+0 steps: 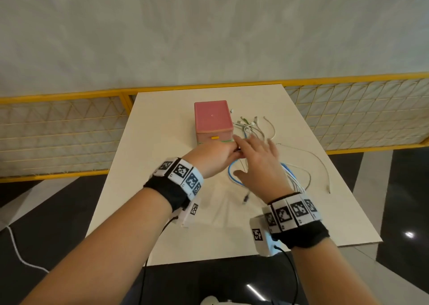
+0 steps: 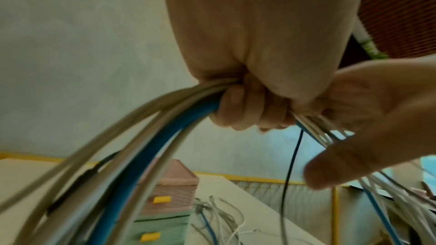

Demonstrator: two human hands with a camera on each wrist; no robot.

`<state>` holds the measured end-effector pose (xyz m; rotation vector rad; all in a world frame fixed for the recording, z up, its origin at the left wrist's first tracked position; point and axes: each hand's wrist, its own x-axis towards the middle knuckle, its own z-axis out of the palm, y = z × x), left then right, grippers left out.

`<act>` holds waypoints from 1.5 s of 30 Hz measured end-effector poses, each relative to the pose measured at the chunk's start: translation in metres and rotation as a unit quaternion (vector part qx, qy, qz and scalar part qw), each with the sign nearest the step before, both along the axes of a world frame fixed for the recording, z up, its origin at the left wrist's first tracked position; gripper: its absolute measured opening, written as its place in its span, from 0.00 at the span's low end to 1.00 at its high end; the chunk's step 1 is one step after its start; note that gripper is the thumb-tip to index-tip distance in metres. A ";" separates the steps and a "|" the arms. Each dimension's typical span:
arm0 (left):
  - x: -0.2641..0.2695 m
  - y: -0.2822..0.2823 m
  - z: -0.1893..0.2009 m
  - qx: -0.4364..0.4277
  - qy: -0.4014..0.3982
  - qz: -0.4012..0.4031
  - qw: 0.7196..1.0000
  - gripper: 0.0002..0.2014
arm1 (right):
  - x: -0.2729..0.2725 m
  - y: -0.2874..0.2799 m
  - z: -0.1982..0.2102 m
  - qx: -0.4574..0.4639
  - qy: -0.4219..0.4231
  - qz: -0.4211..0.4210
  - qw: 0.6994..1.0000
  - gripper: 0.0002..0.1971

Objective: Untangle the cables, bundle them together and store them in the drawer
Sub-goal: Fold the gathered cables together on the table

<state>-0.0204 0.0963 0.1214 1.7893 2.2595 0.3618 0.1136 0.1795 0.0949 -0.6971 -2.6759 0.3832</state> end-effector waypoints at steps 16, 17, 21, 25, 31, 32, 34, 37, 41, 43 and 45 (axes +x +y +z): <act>-0.031 -0.027 0.009 -0.017 0.019 0.057 0.998 0.23 | 0.000 0.022 -0.004 -0.100 0.011 -0.052 0.994 0.21; -0.027 -0.024 0.012 -0.018 0.032 0.050 0.998 0.22 | -0.004 0.018 -0.003 -0.068 0.020 -0.032 0.997 0.26; -0.015 -0.011 0.028 -0.010 0.030 0.010 0.999 0.16 | -0.021 0.003 0.000 -0.064 0.104 0.083 0.989 0.19; -0.023 -0.013 0.047 -0.080 0.030 0.012 0.996 0.10 | -0.026 0.009 -0.011 0.020 0.051 0.057 0.997 0.11; -0.029 -0.015 0.048 -0.098 0.062 0.019 0.993 0.13 | -0.024 0.014 -0.014 0.072 -0.002 0.002 0.997 0.14; -0.029 -0.016 0.050 -0.103 0.045 0.019 0.993 0.14 | -0.022 0.018 -0.015 0.045 -0.004 0.009 0.999 0.14; -0.034 -0.018 0.055 -0.096 0.008 0.033 0.995 0.14 | -0.014 0.028 -0.016 -0.041 0.001 0.015 0.999 0.13; -0.039 -0.022 0.063 -0.084 -0.015 0.050 0.995 0.14 | -0.001 0.033 -0.020 -0.034 -0.027 -0.030 0.999 0.15; -0.028 -0.015 0.064 -0.116 0.028 0.045 0.992 0.14 | -0.003 0.028 -0.019 0.028 -0.090 -0.065 0.993 0.21; -0.017 -0.008 0.064 -0.125 0.061 0.041 0.989 0.12 | -0.011 0.020 -0.006 -0.006 0.001 0.027 1.000 0.36; -0.008 -0.002 0.066 -0.126 0.066 0.031 0.989 0.11 | -0.021 0.006 0.006 -0.081 0.062 0.114 0.988 0.42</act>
